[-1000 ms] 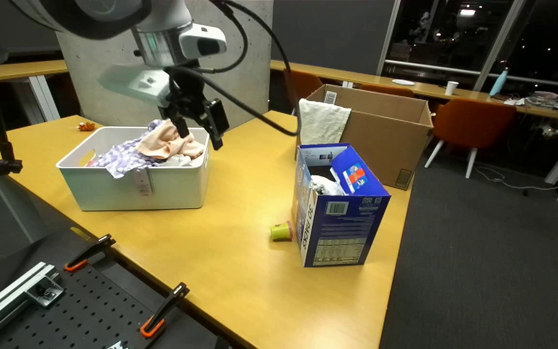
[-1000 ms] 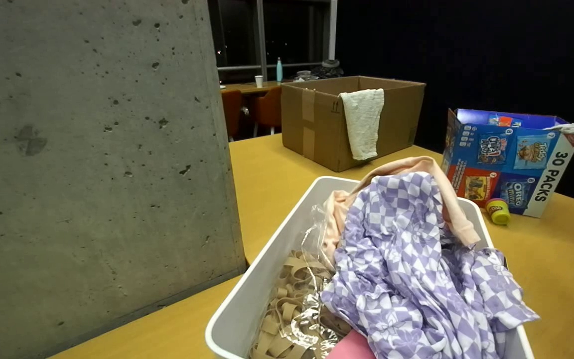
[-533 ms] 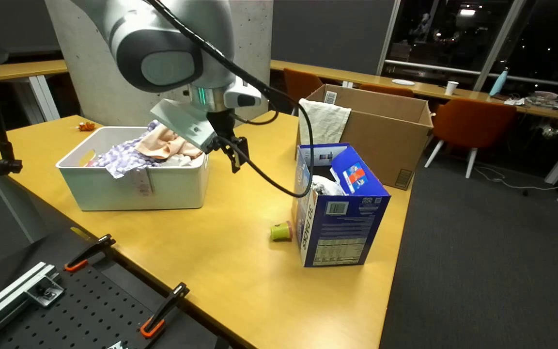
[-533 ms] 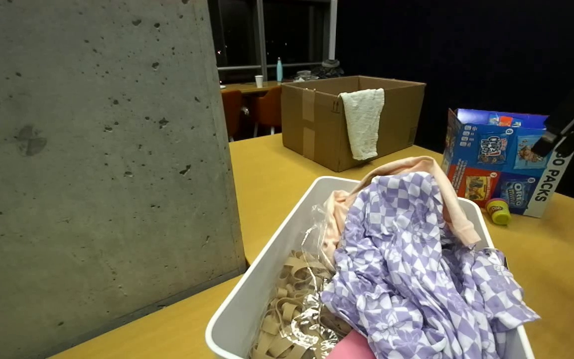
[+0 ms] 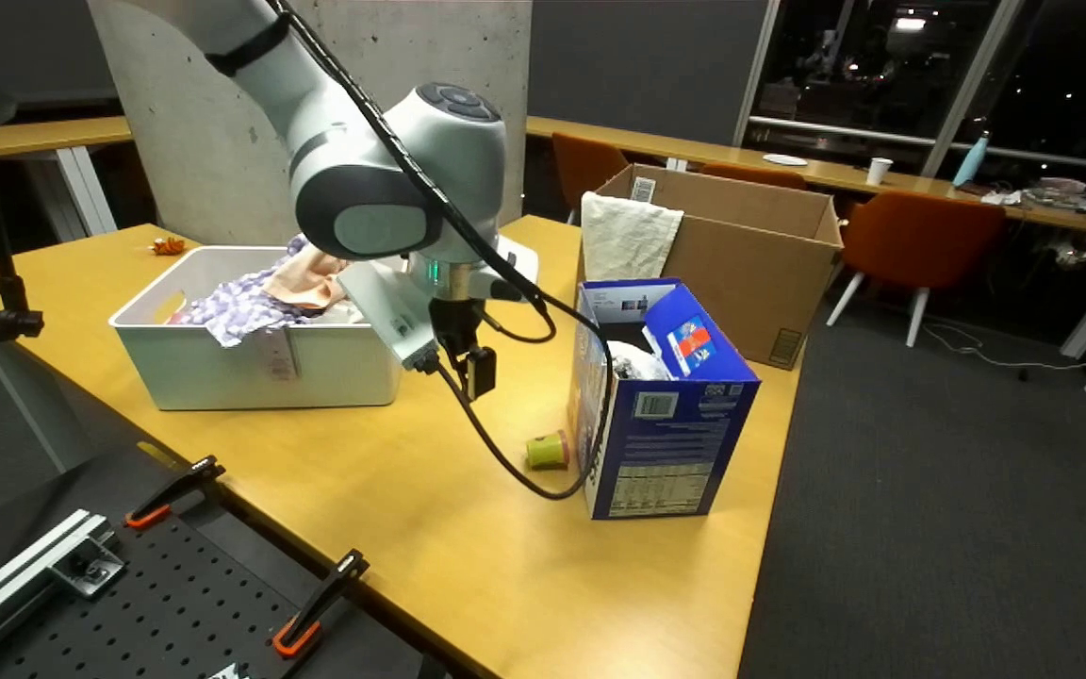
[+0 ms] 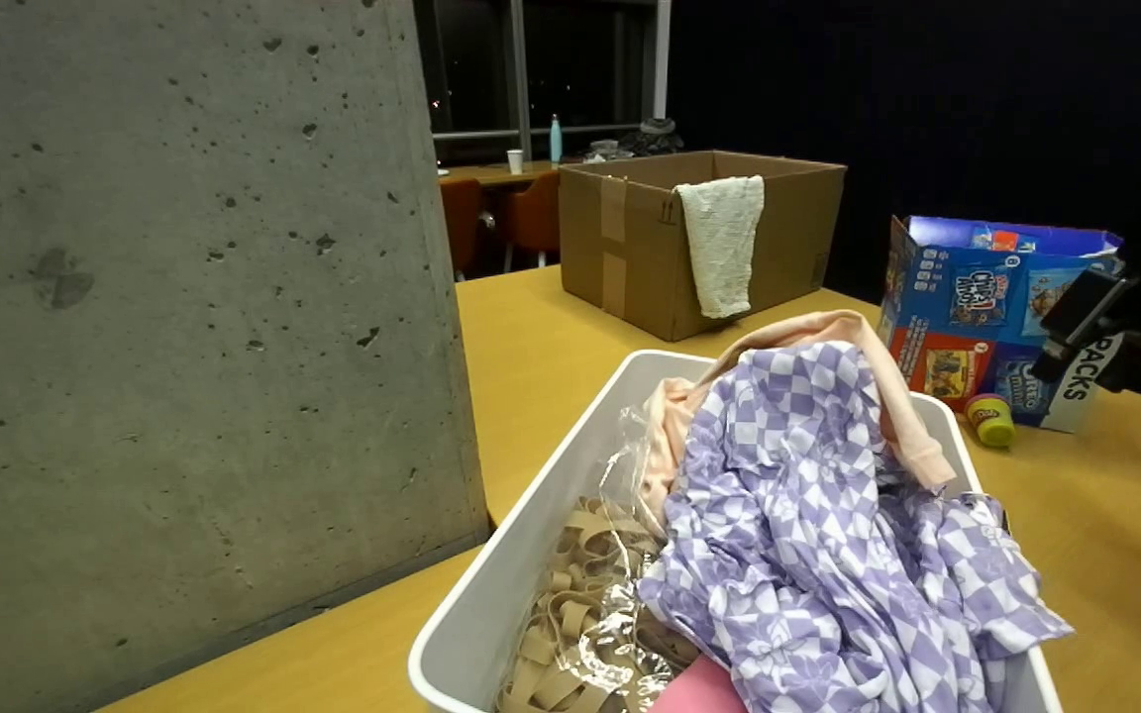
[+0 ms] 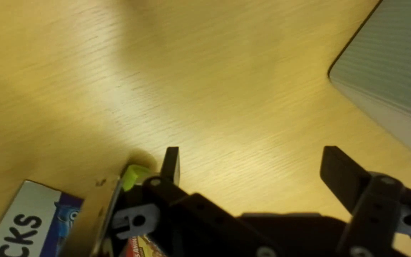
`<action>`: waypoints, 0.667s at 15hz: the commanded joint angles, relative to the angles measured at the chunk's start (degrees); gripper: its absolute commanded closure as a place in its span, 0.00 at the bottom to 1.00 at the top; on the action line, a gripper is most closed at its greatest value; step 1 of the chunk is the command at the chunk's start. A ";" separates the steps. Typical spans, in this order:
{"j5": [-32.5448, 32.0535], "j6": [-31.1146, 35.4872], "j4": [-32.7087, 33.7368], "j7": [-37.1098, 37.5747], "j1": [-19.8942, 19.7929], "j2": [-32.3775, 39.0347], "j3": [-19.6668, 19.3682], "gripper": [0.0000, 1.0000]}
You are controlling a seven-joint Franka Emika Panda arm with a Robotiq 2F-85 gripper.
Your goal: Put the shirt over the spice cup, then put them both in the box
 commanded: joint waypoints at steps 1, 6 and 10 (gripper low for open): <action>2.83 1.19 2.40 1.26 -3.64 3.47 1.84 0.00; 1.30 2.13 7.99 5.57 -5.42 9.03 1.99 0.00; -0.43 1.37 14.60 9.55 -5.47 15.01 1.95 0.00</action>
